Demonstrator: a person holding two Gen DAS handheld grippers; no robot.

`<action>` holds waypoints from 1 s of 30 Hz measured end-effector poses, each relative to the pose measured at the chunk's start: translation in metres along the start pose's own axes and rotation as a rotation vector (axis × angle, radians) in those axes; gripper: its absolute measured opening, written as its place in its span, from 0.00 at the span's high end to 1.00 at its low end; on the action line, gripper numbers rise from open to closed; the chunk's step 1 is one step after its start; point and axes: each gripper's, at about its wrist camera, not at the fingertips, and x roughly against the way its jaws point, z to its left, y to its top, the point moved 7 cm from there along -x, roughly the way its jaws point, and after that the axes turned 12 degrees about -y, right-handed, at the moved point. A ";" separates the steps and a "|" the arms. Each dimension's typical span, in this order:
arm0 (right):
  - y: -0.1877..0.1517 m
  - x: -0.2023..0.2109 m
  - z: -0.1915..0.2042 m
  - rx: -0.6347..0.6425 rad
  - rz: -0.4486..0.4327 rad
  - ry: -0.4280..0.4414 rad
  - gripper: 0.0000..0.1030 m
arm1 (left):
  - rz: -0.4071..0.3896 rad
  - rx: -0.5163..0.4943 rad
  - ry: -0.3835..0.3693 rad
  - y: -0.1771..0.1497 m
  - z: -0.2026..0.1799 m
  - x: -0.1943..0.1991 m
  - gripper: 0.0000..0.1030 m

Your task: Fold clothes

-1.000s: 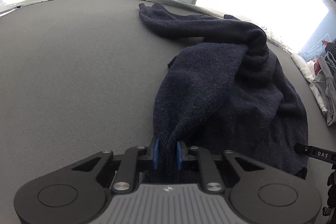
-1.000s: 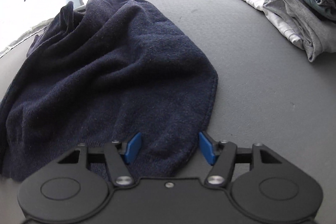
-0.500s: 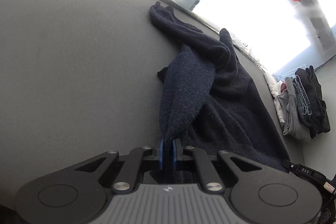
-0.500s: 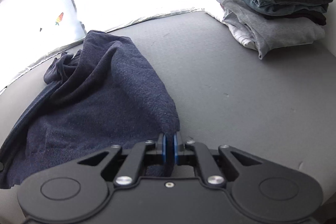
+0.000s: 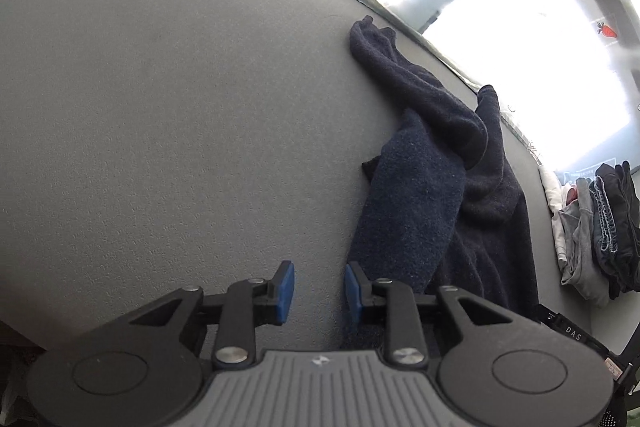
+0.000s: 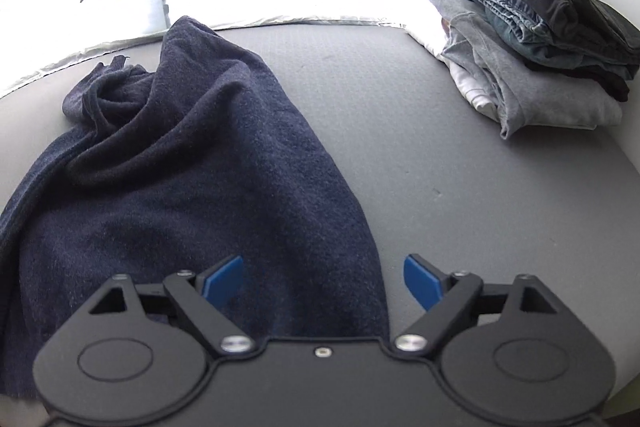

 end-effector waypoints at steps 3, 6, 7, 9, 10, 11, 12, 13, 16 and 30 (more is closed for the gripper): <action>0.008 -0.010 0.024 0.028 -0.013 0.043 0.00 | -0.063 0.010 0.029 0.018 0.006 0.010 0.56; 0.009 -0.025 0.042 0.053 0.006 0.061 0.00 | -0.091 0.017 0.059 0.034 0.010 0.011 0.49; 0.010 -0.032 0.048 0.052 0.011 0.061 0.00 | -0.094 0.015 0.062 0.038 0.010 0.010 0.47; 0.015 -0.041 0.053 0.051 0.006 0.057 0.00 | -0.097 0.002 0.072 0.046 0.007 0.006 0.42; 0.018 -0.046 0.054 0.046 -0.005 0.048 0.00 | -0.097 -0.015 0.079 0.049 0.004 0.004 0.41; 0.022 -0.050 0.055 0.041 -0.018 0.040 0.00 | -0.095 -0.034 0.085 0.052 0.002 0.001 0.40; 0.027 -0.056 0.053 0.026 -0.027 0.025 0.00 | -0.091 -0.057 0.088 0.056 -0.002 -0.003 0.39; 0.032 -0.063 0.050 0.011 -0.034 0.010 0.00 | -0.086 -0.074 0.082 0.061 -0.006 -0.008 0.38; 0.047 -0.086 0.037 -0.055 -0.045 -0.056 0.00 | -0.068 -0.122 0.060 0.077 -0.019 -0.027 0.36; 0.047 -0.116 0.028 -0.133 -0.126 -0.010 0.00 | 0.080 -0.170 -0.089 0.159 -0.092 -0.206 0.35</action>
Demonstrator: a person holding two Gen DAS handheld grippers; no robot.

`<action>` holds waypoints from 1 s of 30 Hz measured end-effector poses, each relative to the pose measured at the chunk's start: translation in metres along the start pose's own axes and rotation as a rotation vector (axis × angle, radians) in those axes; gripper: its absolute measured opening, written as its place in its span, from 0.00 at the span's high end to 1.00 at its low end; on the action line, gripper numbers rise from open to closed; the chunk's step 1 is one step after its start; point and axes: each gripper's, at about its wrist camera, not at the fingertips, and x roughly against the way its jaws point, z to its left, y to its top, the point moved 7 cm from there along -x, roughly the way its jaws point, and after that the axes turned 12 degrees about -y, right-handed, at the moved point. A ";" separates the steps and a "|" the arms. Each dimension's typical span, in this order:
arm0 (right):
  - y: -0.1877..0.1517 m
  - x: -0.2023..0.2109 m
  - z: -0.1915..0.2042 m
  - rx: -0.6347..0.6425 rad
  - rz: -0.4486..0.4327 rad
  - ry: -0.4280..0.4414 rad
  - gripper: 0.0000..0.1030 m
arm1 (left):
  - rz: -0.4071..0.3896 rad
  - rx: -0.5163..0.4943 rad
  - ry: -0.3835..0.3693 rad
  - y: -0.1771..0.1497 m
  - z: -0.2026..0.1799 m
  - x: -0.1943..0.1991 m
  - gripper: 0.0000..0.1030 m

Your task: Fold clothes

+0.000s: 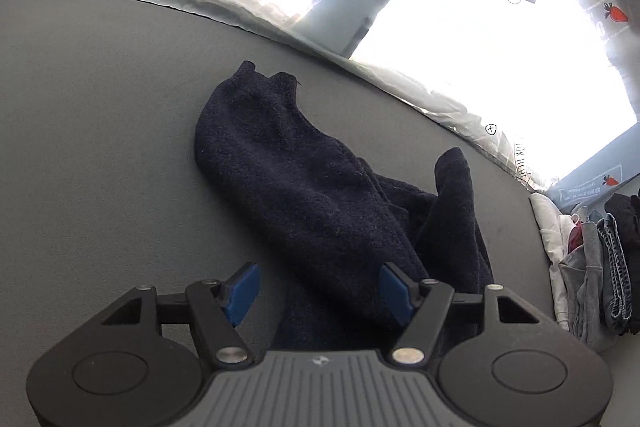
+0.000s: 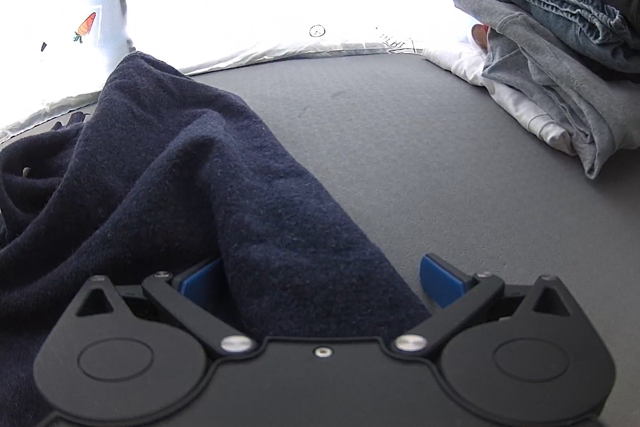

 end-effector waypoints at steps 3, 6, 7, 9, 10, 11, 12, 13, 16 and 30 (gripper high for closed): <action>0.001 -0.001 0.000 0.002 -0.001 0.001 0.00 | 0.011 -0.010 -0.063 0.009 -0.018 -0.032 0.32; 0.002 -0.002 0.000 0.004 -0.003 0.001 0.00 | 0.059 -0.046 -0.057 0.002 -0.030 -0.060 0.30; 0.001 -0.002 0.000 0.004 -0.003 0.001 0.00 | 0.076 -0.068 -0.045 -0.002 -0.033 -0.066 0.30; 0.001 -0.002 0.000 0.004 -0.003 0.001 0.00 | 0.097 -0.108 -0.014 -0.010 -0.034 -0.075 0.30; 0.001 -0.001 0.000 0.004 -0.003 0.001 0.00 | 0.104 -0.123 0.006 -0.015 -0.032 -0.076 0.32; 0.001 -0.001 0.000 0.004 -0.003 0.001 0.00 | 0.110 -0.136 0.026 -0.019 -0.029 -0.076 0.36; 0.001 -0.001 0.000 0.003 -0.003 0.001 0.00 | 0.109 -0.140 0.046 -0.022 -0.024 -0.075 0.54; 0.001 -0.001 0.000 0.003 -0.003 0.001 0.00 | 0.110 -0.136 0.045 -0.023 -0.020 -0.072 0.79; 0.001 -0.001 0.000 0.003 -0.003 0.000 0.00 | 0.047 -0.053 0.005 -0.020 -0.005 -0.048 0.94; 0.001 0.000 0.000 0.002 -0.002 0.000 0.00 | -0.255 0.298 0.458 -0.043 0.166 0.150 0.93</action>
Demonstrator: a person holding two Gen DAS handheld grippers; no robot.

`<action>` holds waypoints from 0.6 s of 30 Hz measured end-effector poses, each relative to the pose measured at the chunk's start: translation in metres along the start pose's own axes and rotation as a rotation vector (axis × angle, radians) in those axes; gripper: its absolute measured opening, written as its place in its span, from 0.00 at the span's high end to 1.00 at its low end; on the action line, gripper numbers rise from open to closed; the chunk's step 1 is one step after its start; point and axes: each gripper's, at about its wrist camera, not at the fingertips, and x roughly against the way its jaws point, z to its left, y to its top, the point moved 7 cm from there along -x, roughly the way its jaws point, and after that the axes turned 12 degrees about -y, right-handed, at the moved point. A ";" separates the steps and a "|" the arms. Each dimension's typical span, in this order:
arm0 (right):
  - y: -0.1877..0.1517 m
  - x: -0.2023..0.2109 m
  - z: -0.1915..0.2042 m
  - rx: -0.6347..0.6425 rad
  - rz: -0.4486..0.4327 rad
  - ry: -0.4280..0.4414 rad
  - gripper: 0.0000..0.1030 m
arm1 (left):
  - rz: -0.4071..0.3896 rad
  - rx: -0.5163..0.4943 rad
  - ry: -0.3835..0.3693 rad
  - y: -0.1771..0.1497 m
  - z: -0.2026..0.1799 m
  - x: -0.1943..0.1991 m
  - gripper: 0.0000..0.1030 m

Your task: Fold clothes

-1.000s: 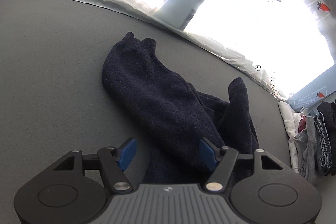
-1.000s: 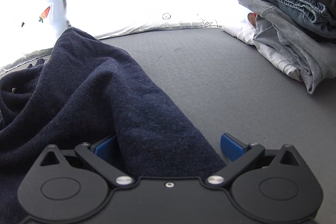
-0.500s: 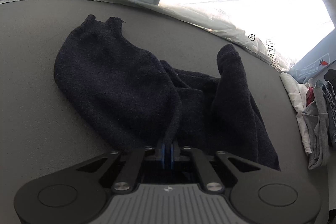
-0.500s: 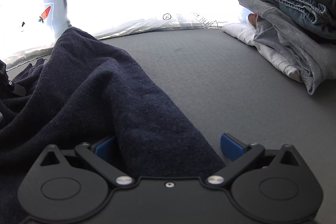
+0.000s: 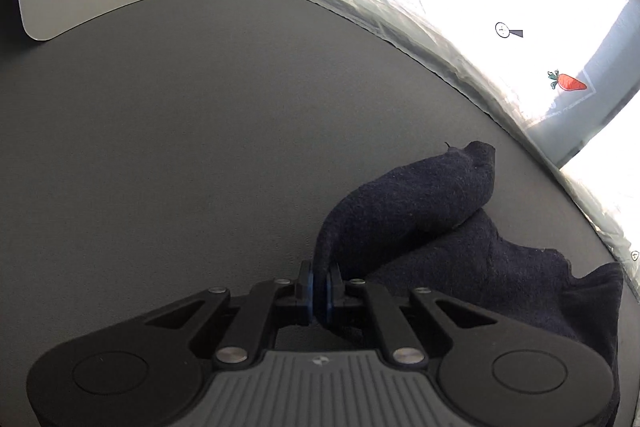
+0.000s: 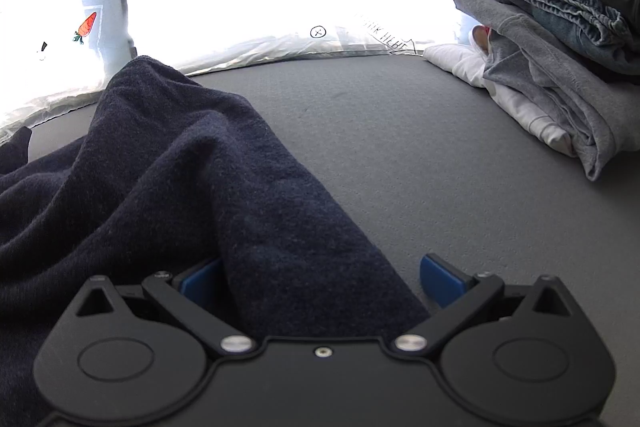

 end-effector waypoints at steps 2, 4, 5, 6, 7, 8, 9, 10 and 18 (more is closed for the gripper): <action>0.000 0.000 0.000 0.000 0.000 0.000 0.00 | 0.037 -0.007 0.053 -0.012 0.022 0.003 0.89; 0.000 0.000 0.000 0.000 0.000 0.000 0.00 | 0.047 0.018 0.033 -0.017 0.028 0.007 0.83; 0.000 0.000 0.000 0.000 0.000 0.000 0.00 | 0.038 0.020 0.018 -0.016 0.028 0.011 0.83; 0.000 0.000 0.000 0.000 0.000 -0.001 0.00 | 0.031 -0.001 0.005 -0.013 0.026 0.013 0.84; 0.000 0.000 0.000 0.000 0.000 -0.001 0.00 | 0.025 -0.022 -0.007 -0.009 0.023 0.016 0.81; 0.000 0.000 0.001 0.000 0.000 -0.001 0.00 | 0.021 -0.047 -0.017 -0.004 0.021 0.018 0.79; 0.000 0.000 0.001 0.001 -0.001 -0.001 0.00 | 0.014 -0.063 -0.039 0.003 0.019 0.020 0.73; 0.000 0.001 0.001 0.001 -0.001 -0.001 0.00 | 0.006 -0.078 -0.061 0.010 0.017 0.022 0.67; 0.001 0.001 0.001 0.000 -0.001 -0.001 0.00 | 0.097 -0.267 -0.160 0.060 -0.020 -0.024 0.37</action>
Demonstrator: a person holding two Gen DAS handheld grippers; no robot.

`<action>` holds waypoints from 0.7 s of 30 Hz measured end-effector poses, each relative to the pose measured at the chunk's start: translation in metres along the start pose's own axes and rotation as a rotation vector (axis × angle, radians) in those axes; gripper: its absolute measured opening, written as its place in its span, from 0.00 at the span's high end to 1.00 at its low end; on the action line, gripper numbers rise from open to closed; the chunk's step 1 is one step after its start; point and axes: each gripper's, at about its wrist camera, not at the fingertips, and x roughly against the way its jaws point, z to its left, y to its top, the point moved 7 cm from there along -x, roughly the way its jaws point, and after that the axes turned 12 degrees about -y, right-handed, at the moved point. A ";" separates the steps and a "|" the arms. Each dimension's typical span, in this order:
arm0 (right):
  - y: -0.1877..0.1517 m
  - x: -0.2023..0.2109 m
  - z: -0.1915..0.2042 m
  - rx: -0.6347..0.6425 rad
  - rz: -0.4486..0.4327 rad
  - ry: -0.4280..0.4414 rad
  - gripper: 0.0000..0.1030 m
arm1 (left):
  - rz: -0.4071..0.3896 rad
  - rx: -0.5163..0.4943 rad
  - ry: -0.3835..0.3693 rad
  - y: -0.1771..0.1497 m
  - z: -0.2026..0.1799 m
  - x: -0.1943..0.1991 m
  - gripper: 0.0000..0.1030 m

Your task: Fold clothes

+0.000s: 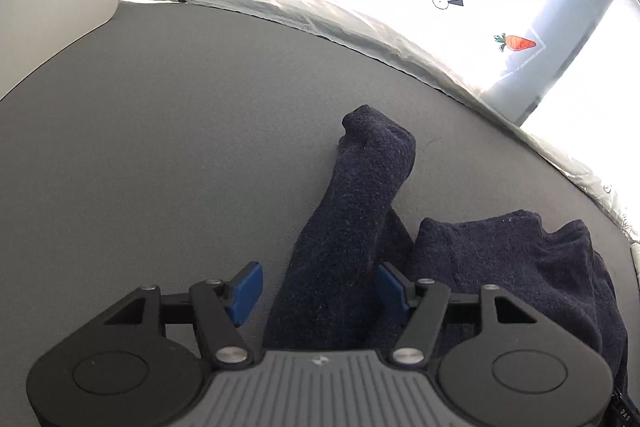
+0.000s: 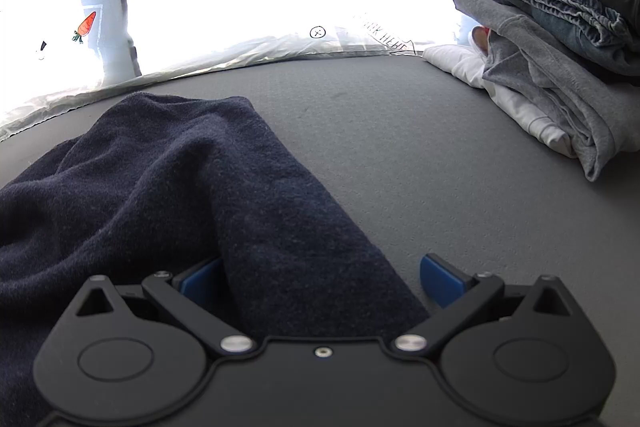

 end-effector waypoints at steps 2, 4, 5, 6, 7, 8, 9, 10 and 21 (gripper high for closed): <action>0.000 0.000 0.000 -0.001 0.001 0.001 0.00 | 0.061 -0.070 0.036 0.011 -0.004 -0.029 0.37; 0.001 -0.001 0.000 -0.002 0.001 0.001 0.00 | 0.117 -0.118 0.033 0.018 -0.008 -0.055 0.37; 0.001 -0.001 0.000 -0.002 0.001 0.001 0.00 | 0.138 -0.123 0.006 0.019 -0.010 -0.063 0.37; 0.001 -0.001 0.000 -0.004 0.002 0.002 0.00 | 0.154 -0.121 -0.033 0.018 -0.010 -0.071 0.41; 0.001 -0.001 -0.001 -0.006 0.002 0.002 0.00 | 0.151 -0.111 -0.051 0.018 -0.008 -0.074 0.51; 0.002 -0.001 -0.001 -0.008 0.003 0.002 0.00 | 0.140 -0.102 -0.042 0.020 -0.006 -0.076 0.58; 0.002 -0.001 -0.001 -0.015 0.005 0.001 0.00 | 0.139 -0.089 -0.051 0.024 -0.002 -0.076 0.79; 0.002 -0.001 -0.001 -0.022 0.006 0.000 0.00 | 0.138 -0.076 -0.062 0.027 0.002 -0.076 0.91; -0.001 0.010 0.012 -0.132 0.041 -0.123 0.00 | -0.220 0.035 0.130 0.120 0.137 0.021 0.91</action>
